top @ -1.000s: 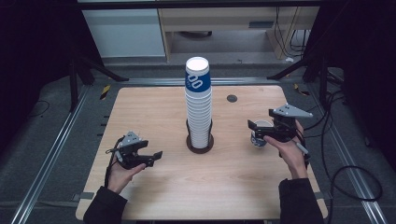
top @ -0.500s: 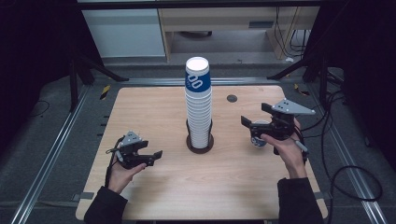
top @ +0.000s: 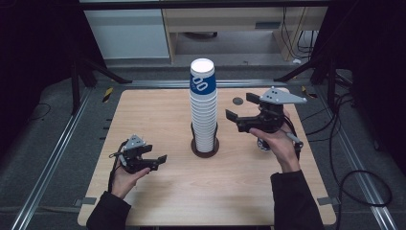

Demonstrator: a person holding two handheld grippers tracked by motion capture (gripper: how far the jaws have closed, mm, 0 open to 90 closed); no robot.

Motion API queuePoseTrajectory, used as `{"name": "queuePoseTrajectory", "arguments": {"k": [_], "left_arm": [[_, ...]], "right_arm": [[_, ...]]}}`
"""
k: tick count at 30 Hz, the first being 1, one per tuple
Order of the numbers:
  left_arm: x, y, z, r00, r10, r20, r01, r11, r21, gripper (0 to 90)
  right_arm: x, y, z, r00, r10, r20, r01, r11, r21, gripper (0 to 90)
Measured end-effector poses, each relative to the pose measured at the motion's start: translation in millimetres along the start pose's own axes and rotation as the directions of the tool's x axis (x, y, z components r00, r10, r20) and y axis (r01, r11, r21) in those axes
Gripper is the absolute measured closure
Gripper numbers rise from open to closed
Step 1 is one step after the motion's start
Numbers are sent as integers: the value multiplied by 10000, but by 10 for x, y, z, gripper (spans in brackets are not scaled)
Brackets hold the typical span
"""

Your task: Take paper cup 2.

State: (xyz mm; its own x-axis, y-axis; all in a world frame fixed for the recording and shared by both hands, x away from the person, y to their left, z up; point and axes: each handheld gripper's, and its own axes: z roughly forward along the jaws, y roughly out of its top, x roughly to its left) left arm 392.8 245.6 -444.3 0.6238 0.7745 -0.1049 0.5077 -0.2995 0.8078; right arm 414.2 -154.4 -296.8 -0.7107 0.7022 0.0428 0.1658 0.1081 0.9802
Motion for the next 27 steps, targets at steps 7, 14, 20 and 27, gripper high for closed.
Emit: {"name": "queuePoseTrajectory", "arguments": {"k": [7,14,20,27], "left_arm": [[5,-5,3,10000,-58,26,58,10000,-9,219],[0,-7,5,10000,-34,61,34,10000,6,219],[2,-8,4,10000,-15,72,15,10000,21,219],[-4,-10,14,10000,-5,99,4,10000,46,218]], "right_arm": [[139,227,240,9994,-106,-337,97,9996,-277,66],[210,377,499,9988,-119,-468,103,9994,-334,64],[246,416,700,9991,-194,-371,185,9995,-250,66],[228,404,863,9996,-7,-273,1,9998,-191,80]]}}
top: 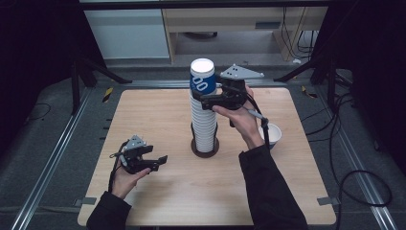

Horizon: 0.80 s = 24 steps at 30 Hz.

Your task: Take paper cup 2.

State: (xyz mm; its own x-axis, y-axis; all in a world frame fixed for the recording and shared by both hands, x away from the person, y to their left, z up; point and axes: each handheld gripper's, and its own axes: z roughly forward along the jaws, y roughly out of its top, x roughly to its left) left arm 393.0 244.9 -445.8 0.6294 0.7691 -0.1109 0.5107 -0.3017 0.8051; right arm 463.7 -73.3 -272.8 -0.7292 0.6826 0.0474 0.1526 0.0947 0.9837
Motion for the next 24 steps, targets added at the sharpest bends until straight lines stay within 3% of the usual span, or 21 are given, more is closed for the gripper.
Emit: {"name": "queuePoseTrajectory", "arguments": {"k": [11,18,24], "left_arm": [[-3,-1,0,10000,11,24,-11,10000,-4,218],[-2,-2,2,10000,13,41,-13,10000,7,218],[-2,-3,4,10000,12,40,-12,10000,21,218]], "right_arm": [[9,-22,161,9997,-53,230,48,9997,225,150],[8,-11,141,9994,-175,304,168,9996,228,179],[18,86,87,9996,-170,225,172,9998,-107,185]]}}
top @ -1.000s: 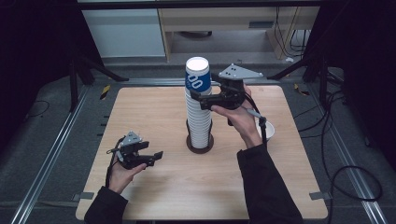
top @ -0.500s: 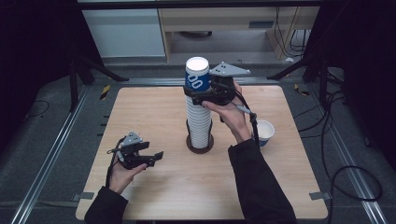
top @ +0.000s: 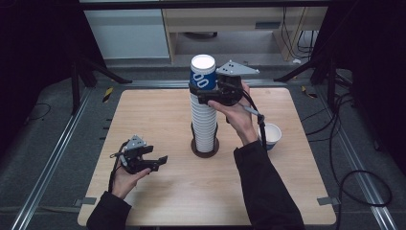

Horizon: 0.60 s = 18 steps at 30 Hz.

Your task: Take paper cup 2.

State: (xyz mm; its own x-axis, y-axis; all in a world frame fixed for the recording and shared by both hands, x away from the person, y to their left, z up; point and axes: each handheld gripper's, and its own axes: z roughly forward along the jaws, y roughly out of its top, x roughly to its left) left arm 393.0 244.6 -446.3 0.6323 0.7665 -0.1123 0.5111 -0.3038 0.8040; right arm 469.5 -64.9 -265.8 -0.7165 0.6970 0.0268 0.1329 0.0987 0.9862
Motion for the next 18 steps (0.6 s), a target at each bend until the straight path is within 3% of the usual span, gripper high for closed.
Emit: {"name": "queuePoseTrajectory", "arguments": {"k": [18], "left_arm": [[5,-2,-1,10000,-37,-5,37,10000,38,219]], "right_arm": [[10,317,-96,9992,-387,98,391,9982,-449,205]]}}
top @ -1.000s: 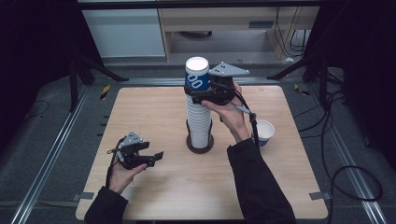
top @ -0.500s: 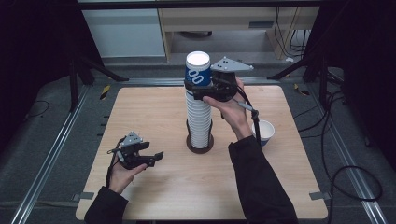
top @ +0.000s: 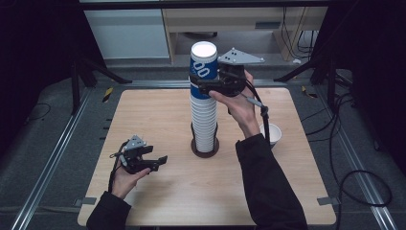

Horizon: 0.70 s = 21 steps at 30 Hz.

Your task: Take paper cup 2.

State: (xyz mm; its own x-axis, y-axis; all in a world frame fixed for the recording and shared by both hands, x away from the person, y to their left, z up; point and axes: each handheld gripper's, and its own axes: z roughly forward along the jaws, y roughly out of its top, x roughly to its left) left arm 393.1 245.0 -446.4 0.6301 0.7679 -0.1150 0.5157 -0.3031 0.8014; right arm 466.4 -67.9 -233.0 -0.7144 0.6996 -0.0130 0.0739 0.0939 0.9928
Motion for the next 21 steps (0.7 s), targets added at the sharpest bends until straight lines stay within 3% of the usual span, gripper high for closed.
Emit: {"name": "queuePoseTrajectory", "arguments": {"k": [11,21], "left_arm": [[4,0,-11,10000,-19,21,19,10000,-53,218],[-8,8,-24,10000,7,6,-7,9999,-101,219]], "right_arm": [[27,227,-195,9998,-212,58,215,9978,-625,205],[-32,152,-545,9987,-464,215,477,9969,-620,204]]}}
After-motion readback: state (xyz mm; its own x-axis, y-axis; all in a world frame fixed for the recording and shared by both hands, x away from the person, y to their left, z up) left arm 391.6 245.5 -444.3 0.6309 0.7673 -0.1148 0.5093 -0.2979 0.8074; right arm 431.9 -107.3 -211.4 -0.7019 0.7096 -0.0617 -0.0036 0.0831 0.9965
